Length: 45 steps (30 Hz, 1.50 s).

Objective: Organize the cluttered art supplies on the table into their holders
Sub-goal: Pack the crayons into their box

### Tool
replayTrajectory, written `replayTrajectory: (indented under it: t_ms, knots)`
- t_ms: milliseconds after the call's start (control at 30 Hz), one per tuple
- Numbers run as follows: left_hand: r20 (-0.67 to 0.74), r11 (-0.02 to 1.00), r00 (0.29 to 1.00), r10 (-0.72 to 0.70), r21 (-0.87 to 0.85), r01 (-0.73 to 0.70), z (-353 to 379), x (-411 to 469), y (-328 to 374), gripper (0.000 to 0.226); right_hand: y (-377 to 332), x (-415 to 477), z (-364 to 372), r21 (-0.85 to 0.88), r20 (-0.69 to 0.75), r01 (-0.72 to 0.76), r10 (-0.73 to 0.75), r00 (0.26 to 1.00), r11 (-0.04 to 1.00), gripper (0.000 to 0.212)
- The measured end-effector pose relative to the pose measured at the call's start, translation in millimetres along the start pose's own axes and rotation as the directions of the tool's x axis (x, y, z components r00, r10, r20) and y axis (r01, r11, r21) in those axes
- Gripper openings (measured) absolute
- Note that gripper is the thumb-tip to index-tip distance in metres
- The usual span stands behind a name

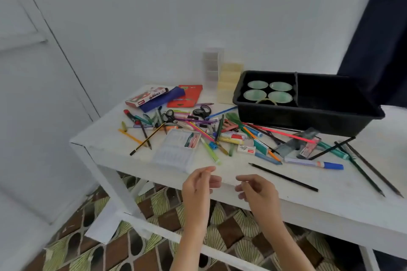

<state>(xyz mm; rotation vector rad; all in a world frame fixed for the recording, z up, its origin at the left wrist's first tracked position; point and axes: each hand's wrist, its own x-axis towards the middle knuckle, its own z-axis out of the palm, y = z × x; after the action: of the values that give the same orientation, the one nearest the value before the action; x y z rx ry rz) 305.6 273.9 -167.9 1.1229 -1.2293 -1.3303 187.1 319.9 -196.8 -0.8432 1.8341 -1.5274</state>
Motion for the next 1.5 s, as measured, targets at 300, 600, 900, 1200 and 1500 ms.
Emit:
replayTrajectory:
  t_ms: [300, 600, 900, 1200, 1500]
  knots:
    - [-0.041, 0.998, 0.998, -0.043, 0.036, 0.045, -86.3, 19.6, -10.3, 0.022, 7.8, -26.7, 71.7, 0.040, 0.034, -0.111, 0.110, 0.993, 0.993, 0.025]
    - [-0.055, 0.995, 0.995, -0.088, 0.031, 0.090, -96.0, 45.1, -21.1, 0.022, 5.4, -9.1, 89.9, 0.032, 0.013, -0.130, 0.130, 0.991, 0.991, 0.024]
    - [-0.135, 0.999, 0.990, -0.029, 0.016, 0.031, -106.7, 104.7, -0.4, 0.022, -29.0, 48.2, 133.3, 0.038, 0.053, -0.024, 0.022, 0.998, 0.999, 0.026]
    - [-0.202, 1.000, 0.979, 0.005, 0.016, -0.002, -134.1, 181.9, 11.3, 0.021, -54.1, 94.9, 199.0, -0.037, 0.165, 0.070, -0.063, 0.984, 0.997, 0.025]
    - [-0.137, 0.994, 0.990, 0.026, 0.108, -0.012, -175.3, 271.6, 13.3, 0.020, -72.0, 147.6, 281.1, -0.153, 0.141, 0.140, -0.118, 0.983, 0.978, 0.025]
